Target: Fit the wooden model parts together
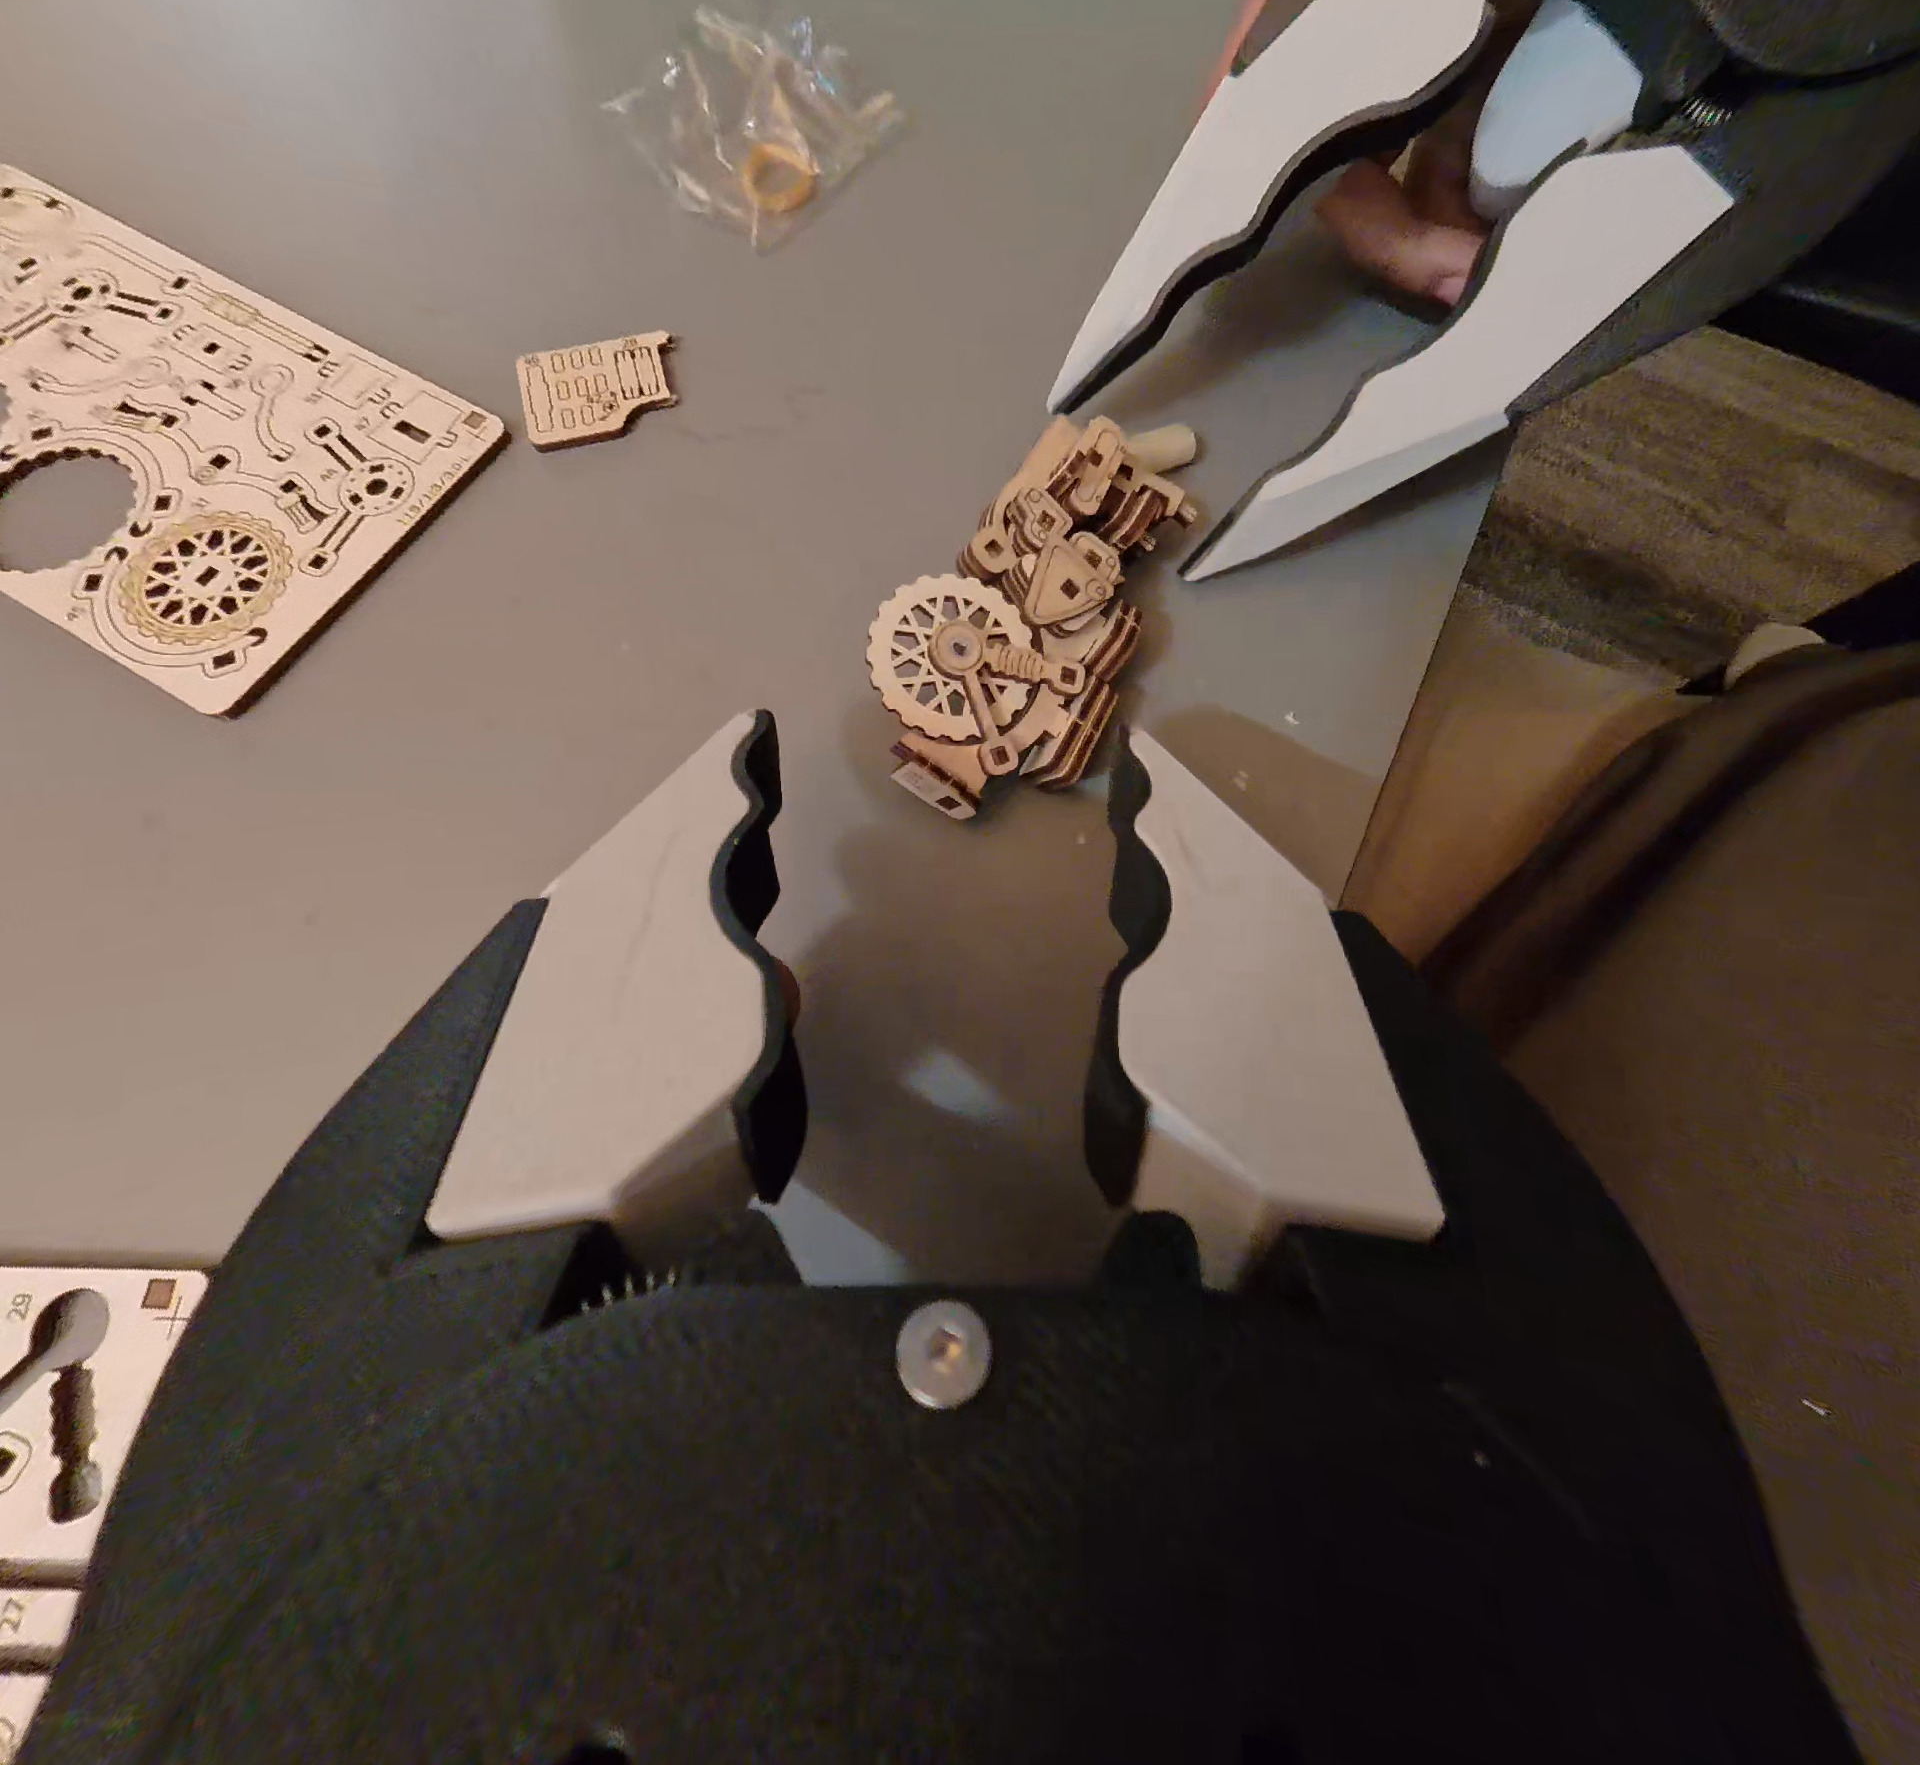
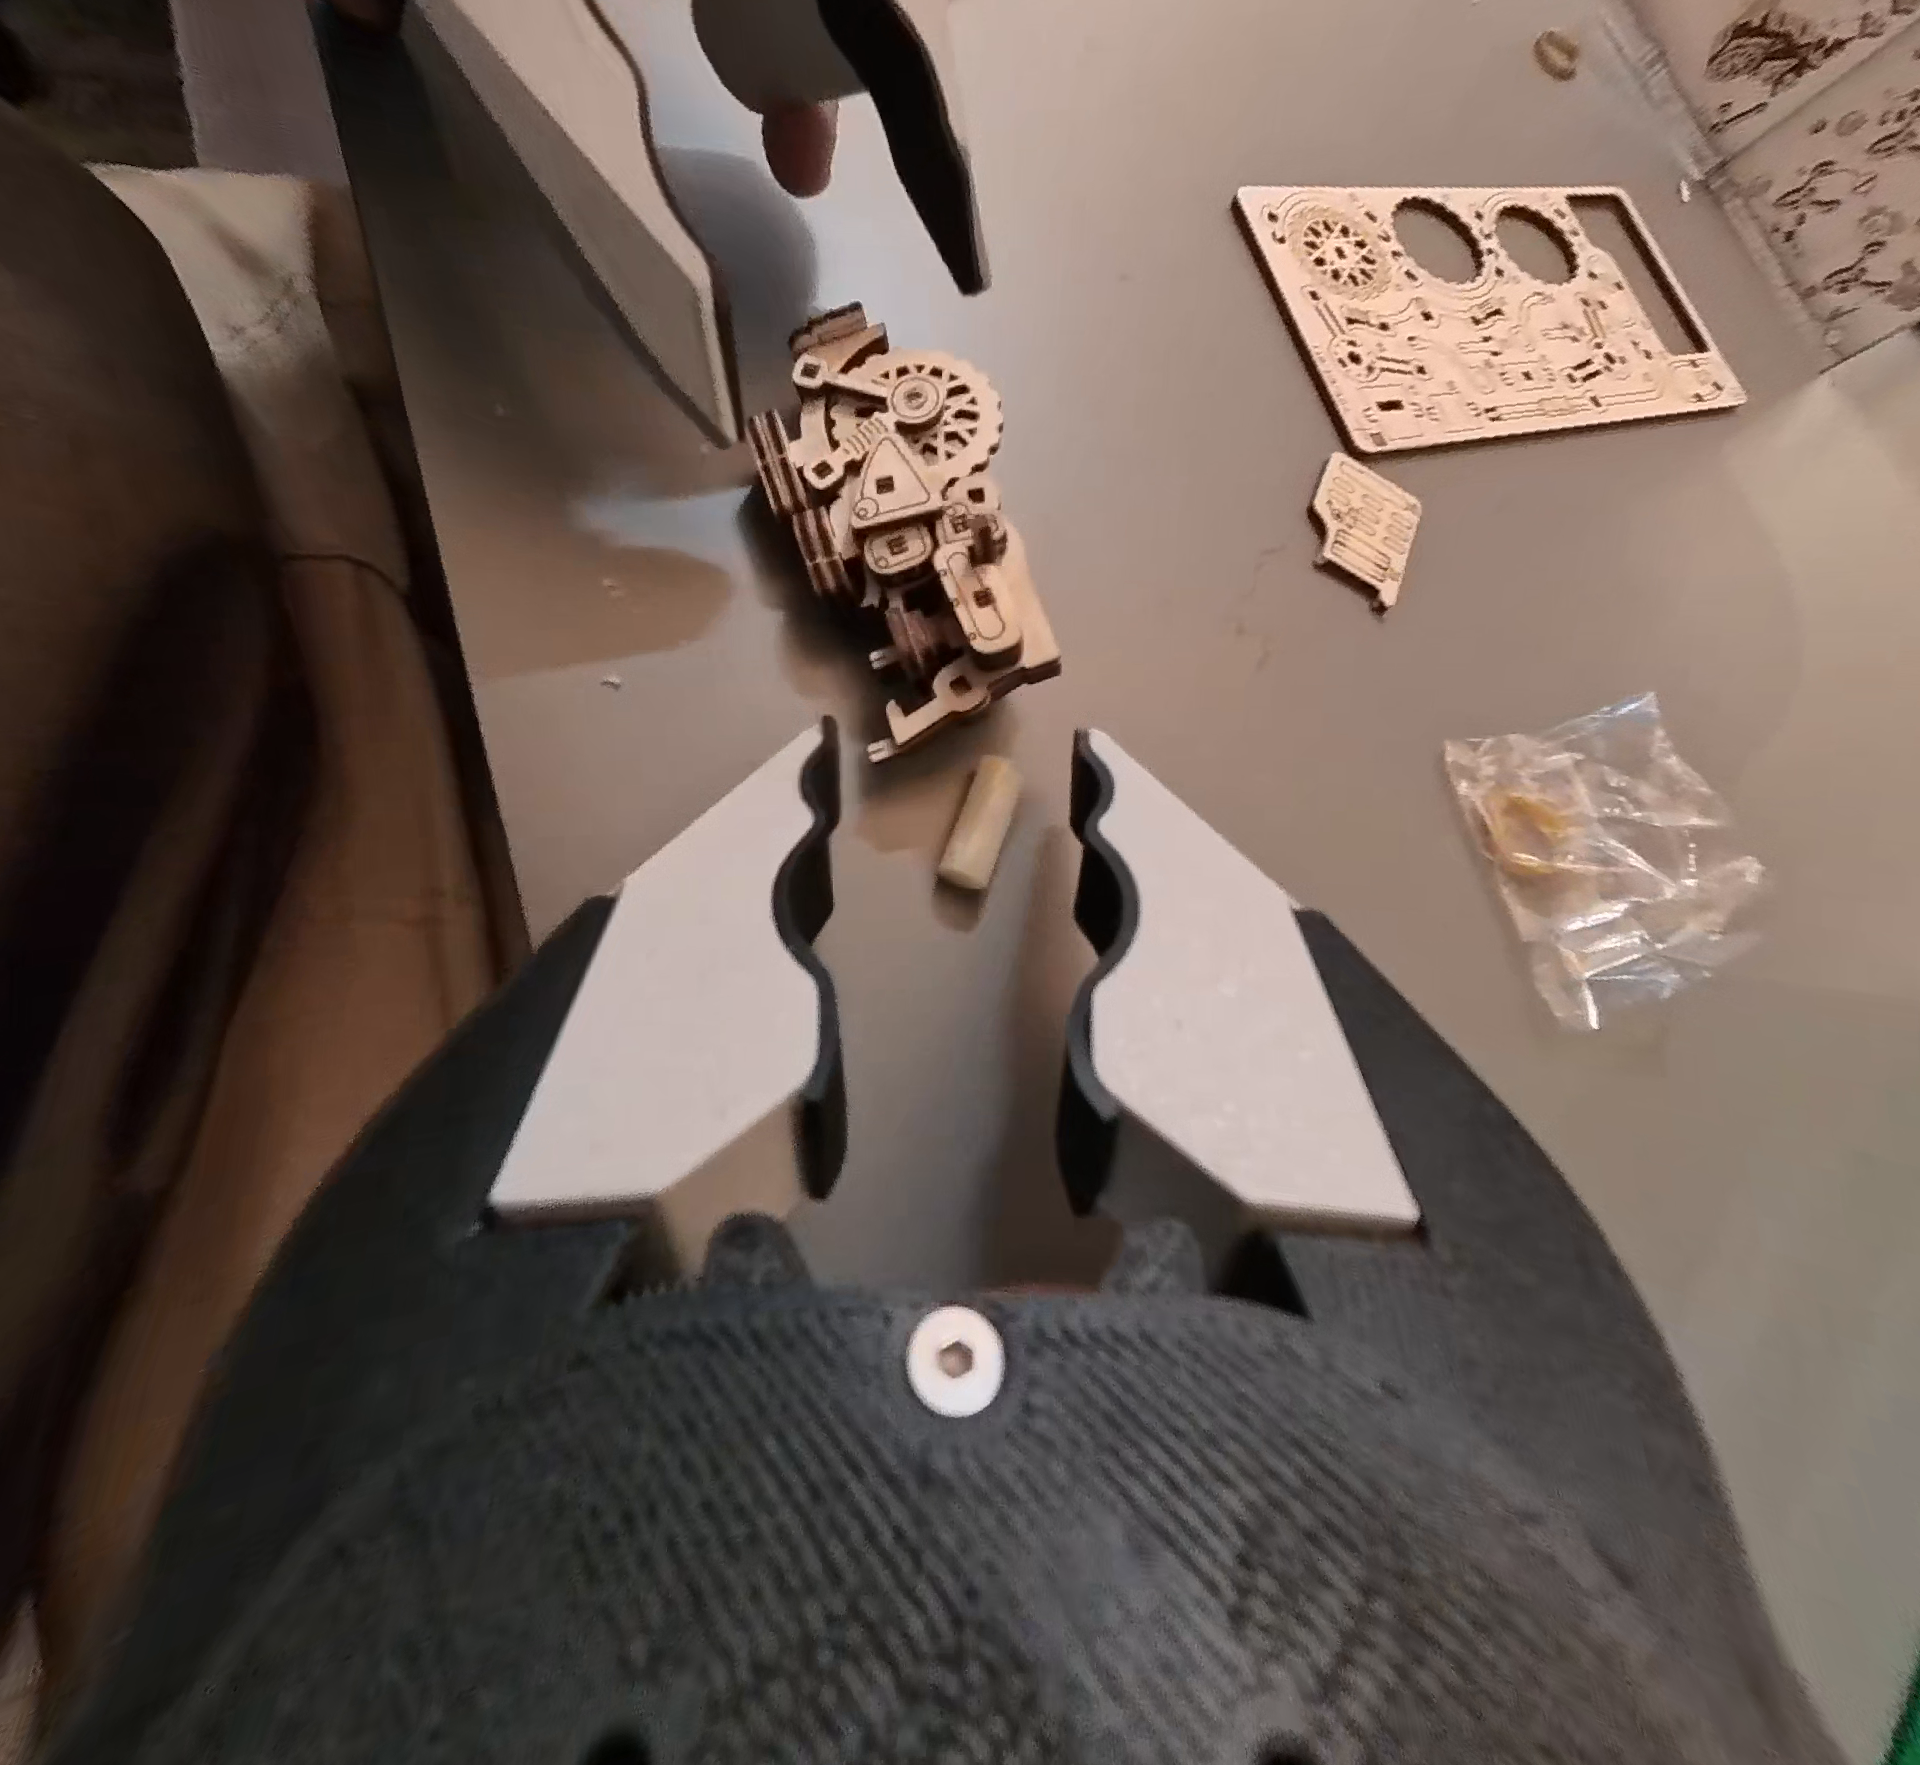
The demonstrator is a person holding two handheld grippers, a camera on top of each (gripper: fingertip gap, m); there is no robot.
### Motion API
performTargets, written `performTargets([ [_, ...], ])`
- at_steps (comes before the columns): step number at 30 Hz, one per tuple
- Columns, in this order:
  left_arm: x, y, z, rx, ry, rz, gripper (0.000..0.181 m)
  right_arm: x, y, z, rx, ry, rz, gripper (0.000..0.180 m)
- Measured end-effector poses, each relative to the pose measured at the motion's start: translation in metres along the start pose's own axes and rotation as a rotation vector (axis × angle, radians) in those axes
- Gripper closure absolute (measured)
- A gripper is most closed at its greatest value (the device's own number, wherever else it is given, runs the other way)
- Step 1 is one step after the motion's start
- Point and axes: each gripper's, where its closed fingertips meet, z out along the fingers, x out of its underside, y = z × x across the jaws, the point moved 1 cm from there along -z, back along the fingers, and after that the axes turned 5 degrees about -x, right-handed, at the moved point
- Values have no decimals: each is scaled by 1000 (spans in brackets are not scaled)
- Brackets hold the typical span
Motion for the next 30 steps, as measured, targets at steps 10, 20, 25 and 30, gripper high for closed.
performTargets([
  [10, 6, -5, 6, -14, 56, 60, 118, 0, -2, 2, 25, 11, -15, 162],
  [20, 5, -3, 4, -15, 44, 47, 118, -9, -10, 1, 67, -22, 22, 173],
  [25, 2, -3, 2, -18, 23, 48, 118, -13, -19, 1, 98, -20, 132, 174],
  [30, 2, -3, 2, -39, 21, 72, 118, -8, -25, 3, 79, 3, 378, 174],
])
